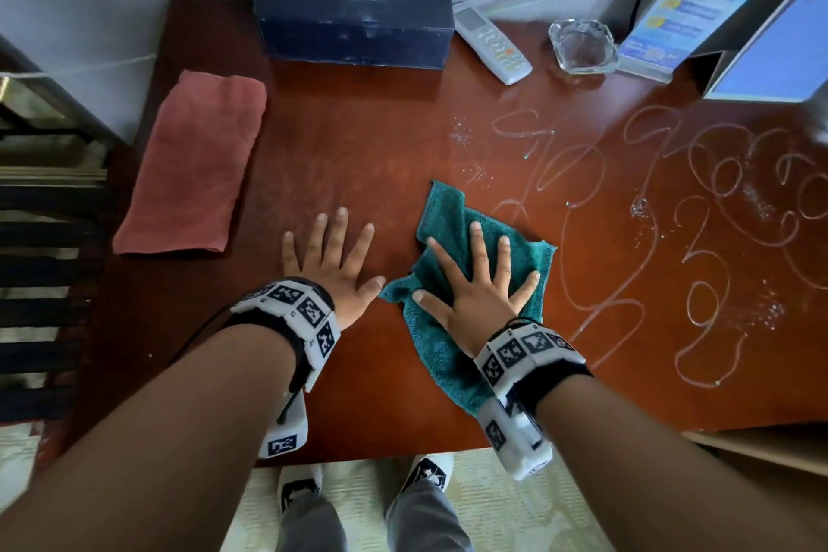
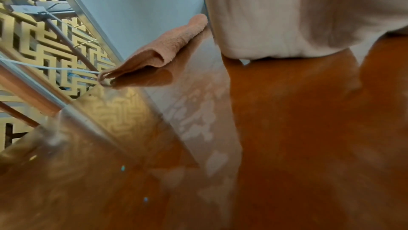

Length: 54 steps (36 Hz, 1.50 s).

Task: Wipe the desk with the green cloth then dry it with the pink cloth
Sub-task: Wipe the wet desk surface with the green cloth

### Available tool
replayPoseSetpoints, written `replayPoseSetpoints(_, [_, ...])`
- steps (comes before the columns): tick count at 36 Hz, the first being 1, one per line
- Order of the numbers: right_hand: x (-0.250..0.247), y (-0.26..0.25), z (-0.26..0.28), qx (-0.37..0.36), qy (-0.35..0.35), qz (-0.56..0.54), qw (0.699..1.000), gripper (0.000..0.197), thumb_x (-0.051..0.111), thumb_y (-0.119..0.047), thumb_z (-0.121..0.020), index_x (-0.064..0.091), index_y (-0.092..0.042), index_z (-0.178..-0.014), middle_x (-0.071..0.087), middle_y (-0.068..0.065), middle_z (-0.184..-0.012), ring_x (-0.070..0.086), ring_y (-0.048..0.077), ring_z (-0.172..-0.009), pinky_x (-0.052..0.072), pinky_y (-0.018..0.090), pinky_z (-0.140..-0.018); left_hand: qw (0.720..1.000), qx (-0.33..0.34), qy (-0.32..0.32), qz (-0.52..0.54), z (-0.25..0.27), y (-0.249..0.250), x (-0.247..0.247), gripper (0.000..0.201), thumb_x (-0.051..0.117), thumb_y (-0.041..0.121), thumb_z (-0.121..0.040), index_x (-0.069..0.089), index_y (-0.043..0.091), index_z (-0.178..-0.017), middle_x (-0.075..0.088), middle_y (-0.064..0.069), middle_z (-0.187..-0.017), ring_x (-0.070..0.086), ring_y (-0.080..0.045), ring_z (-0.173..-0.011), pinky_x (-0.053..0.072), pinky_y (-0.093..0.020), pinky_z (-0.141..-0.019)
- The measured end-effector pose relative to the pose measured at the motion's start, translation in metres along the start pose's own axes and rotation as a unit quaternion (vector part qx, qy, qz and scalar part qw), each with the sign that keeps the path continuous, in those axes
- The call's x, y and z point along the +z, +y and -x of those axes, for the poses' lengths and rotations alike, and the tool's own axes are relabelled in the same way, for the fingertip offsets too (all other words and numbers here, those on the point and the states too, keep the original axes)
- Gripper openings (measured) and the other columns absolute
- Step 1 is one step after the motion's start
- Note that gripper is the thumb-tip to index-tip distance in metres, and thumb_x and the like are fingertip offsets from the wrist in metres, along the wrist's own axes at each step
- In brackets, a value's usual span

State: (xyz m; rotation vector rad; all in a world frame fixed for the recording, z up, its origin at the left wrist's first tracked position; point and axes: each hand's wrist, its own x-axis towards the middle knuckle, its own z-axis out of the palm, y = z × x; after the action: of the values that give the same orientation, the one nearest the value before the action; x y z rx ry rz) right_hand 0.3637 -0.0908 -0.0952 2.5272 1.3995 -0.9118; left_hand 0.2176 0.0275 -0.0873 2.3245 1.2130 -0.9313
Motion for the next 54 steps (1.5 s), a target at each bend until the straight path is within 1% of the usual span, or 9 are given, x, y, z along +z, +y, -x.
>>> replayPoseSetpoints(7, [-0.021,0.003,-0.031,-0.002,-0.003,0.001,1.0,0.069,0.023,-0.08,-0.083,-0.015,-0.063,-0.138,-0.041,-0.011,-0.149,-0.039,0.03,-0.136,-0.016,0.073,-0.101,1.0,-0.005,-0.018,-0.001,-0.002,0.0,-0.003,0.069,0.009,0.065,-0.092,-0.034,0.036,-0.138,-0.05,0.001,-0.14,-0.039,-0.023,-0.134,-0.016,-0.056,-0.11])
replayPoseSetpoints(13, [-0.033,-0.002,-0.047,0.007,0.0,-0.004,1.0,0.07,0.024,-0.079,-0.083,-0.014,-0.061,-0.139,-0.041,-0.01,-0.149,-0.038,0.031,-0.136,-0.016,0.073,-0.1,1.0,-0.008,-0.017,-0.01,-0.002,0.001,-0.004,0.068,0.008,0.065,-0.092,-0.039,0.036,-0.132,-0.056,0.002,-0.126,-0.038,-0.025,-0.134,-0.015,-0.056,-0.11])
replayPoseSetpoints(28, [-0.047,-0.019,-0.069,0.068,0.016,-0.022,0.997,0.079,0.026,-0.086,-0.076,-0.018,-0.062,-0.137,-0.041,-0.009,-0.149,-0.035,0.032,-0.137,-0.013,0.074,-0.101,0.999,0.018,-0.03,-0.017,-0.002,-0.001,-0.009,0.064,0.006,0.065,-0.092,-0.042,0.036,-0.123,-0.057,-0.001,-0.127,-0.04,-0.03,-0.133,-0.017,-0.06,-0.108])
replayPoseSetpoints(35, [-0.055,-0.009,-0.057,0.029,0.023,-0.036,0.999,0.085,0.035,-0.085,-0.074,-0.006,-0.058,-0.143,-0.029,-0.011,-0.155,-0.025,0.027,-0.143,-0.011,0.069,-0.107,0.999,0.027,-0.022,-0.008,0.0,-0.002,-0.008,0.066,0.006,0.064,-0.092,-0.041,0.035,-0.128,-0.056,-0.002,-0.129,-0.04,-0.031,-0.133,-0.014,-0.061,-0.109])
replayPoseSetpoints(37, [-0.056,0.0,-0.047,-0.002,0.03,-0.016,0.999,0.087,0.041,-0.083,-0.074,-0.005,-0.057,-0.143,-0.029,-0.011,-0.155,-0.02,0.024,-0.145,-0.005,0.065,-0.112,0.999,0.031,-0.017,-0.013,0.001,-0.002,-0.01,0.068,0.008,0.064,-0.092,-0.037,0.035,-0.135,-0.05,-0.001,-0.138,-0.036,-0.031,-0.135,-0.012,-0.061,-0.11])
replayPoseSetpoints(40, [-0.053,0.013,-0.032,-0.046,0.019,0.046,0.998,0.094,0.048,-0.08,-0.074,-0.011,-0.056,-0.143,-0.036,-0.011,-0.151,-0.024,0.022,-0.144,-0.001,0.062,-0.114,0.998,0.037,0.048,0.003,0.0,-0.002,-0.021,0.063,0.015,0.058,-0.095,-0.013,0.035,-0.147,-0.018,-0.002,-0.156,-0.017,-0.029,-0.143,-0.006,-0.059,-0.111])
replayPoseSetpoints(42, [-0.049,0.021,-0.027,-0.074,0.007,0.085,0.994,0.097,0.047,-0.081,-0.073,-0.018,-0.055,-0.142,-0.042,-0.011,-0.148,-0.029,0.022,-0.142,-0.003,0.062,-0.114,0.994,0.04,0.098,-0.002,-0.003,-0.002,-0.031,0.06,0.019,0.052,-0.097,-0.002,0.032,-0.149,-0.004,-0.002,-0.157,-0.013,-0.026,-0.144,-0.007,-0.059,-0.111])
replayPoseSetpoints(48, [-0.045,0.028,-0.042,-0.104,0.037,0.096,0.989,0.09,0.037,-0.081,-0.077,-0.026,-0.057,-0.137,-0.047,-0.013,-0.144,-0.037,0.02,-0.138,-0.008,0.066,-0.11,0.995,0.011,0.098,-0.021,-0.031,0.003,-0.047,0.066,0.015,0.053,-0.097,-0.019,0.027,-0.147,-0.028,-0.006,-0.154,-0.027,-0.029,-0.14,-0.011,-0.06,-0.11])
replayPoseSetpoints(54, [-0.059,0.025,-0.07,-0.132,0.054,0.144,0.979,0.084,0.028,-0.083,-0.077,-0.025,-0.056,-0.137,-0.045,-0.012,-0.145,-0.039,0.022,-0.136,-0.015,0.064,-0.107,0.997,0.004,0.076,0.019,-0.047,0.015,-0.047,0.067,0.015,0.051,-0.097,-0.026,0.027,-0.144,-0.037,-0.007,-0.149,-0.029,-0.026,-0.14,-0.009,-0.059,-0.112])
